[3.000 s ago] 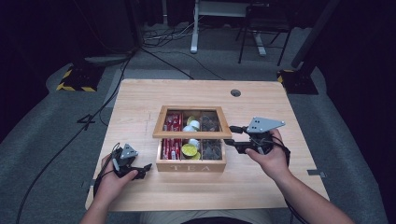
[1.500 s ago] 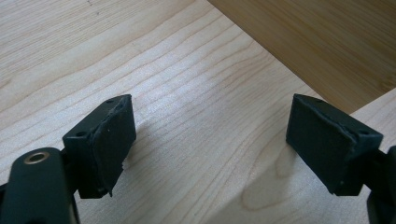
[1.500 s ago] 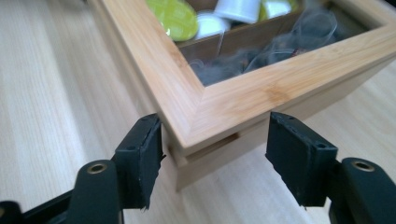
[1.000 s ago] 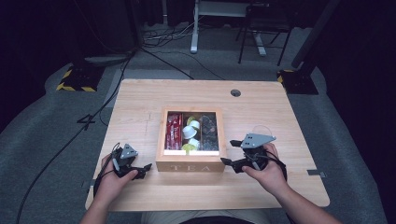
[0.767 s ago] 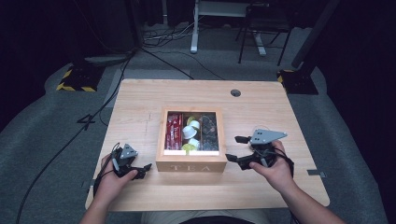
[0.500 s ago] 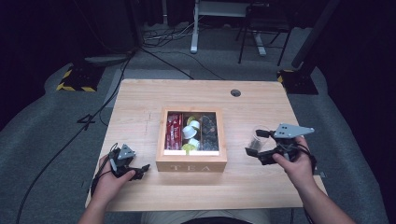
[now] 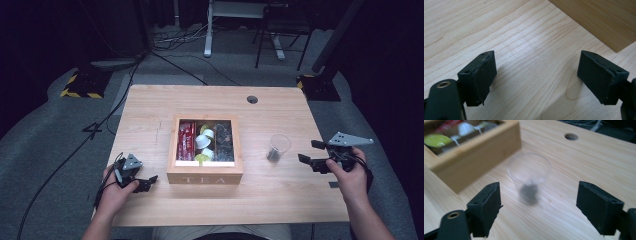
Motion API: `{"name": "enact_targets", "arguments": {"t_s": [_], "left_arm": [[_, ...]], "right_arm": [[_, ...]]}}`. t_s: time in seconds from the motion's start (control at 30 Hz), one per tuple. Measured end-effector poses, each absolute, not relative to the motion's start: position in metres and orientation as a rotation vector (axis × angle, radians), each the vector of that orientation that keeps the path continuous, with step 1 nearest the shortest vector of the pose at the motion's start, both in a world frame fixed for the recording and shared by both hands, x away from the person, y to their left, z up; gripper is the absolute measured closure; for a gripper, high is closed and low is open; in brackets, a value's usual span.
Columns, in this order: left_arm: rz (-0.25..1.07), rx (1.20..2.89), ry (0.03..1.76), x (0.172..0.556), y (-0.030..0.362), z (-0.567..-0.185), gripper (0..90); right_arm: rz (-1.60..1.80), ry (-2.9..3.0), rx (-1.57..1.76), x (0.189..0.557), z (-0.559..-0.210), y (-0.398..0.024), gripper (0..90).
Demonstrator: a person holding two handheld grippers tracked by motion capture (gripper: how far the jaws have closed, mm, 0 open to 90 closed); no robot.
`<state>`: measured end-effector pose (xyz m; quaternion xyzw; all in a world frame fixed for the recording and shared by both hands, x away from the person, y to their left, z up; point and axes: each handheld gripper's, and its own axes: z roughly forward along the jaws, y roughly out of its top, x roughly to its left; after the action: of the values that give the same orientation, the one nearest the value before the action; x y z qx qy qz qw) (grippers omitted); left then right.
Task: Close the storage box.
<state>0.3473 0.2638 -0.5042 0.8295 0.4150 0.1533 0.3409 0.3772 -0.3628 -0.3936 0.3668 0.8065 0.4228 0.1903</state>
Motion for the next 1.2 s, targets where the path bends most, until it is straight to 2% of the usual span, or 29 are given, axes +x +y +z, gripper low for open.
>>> {"name": "enact_targets", "arguments": {"t_s": [0.23, 0.53, 0.9, 1.1, 1.17, 1.2], "left_arm": [[0.399, 2.151, 1.089, 0.348, 0.265, -0.505, 15.7], [0.408, 2.155, 1.094, 0.348, 0.266, -0.504, 15.2], [0.405, 2.154, 1.092, 0.349, 0.266, -0.505, 14.9], [0.407, 2.156, 1.094, 0.349, 0.265, -0.505, 14.9], [0.407, 2.156, 1.094, 0.349, 0.265, -0.504, 14.9], [0.407, 2.156, 1.094, 0.349, 0.265, -0.505, 14.9]], "right_arm": [[1.138, 2.275, 1.054, 0.380, -0.424, -0.399, 22.2], [1.119, 2.261, 1.164, 0.380, -0.461, -0.420, 18.9], [1.033, 2.264, 1.279, 0.379, -0.496, -0.428, 16.5], [0.958, 2.221, 1.290, 0.380, -0.502, -0.425, 14.1], [0.929, 2.177, 1.341, 0.382, -0.504, -0.421, 6.9], [0.924, 2.175, 1.345, 0.382, -0.504, -0.421, 6.8]]}}
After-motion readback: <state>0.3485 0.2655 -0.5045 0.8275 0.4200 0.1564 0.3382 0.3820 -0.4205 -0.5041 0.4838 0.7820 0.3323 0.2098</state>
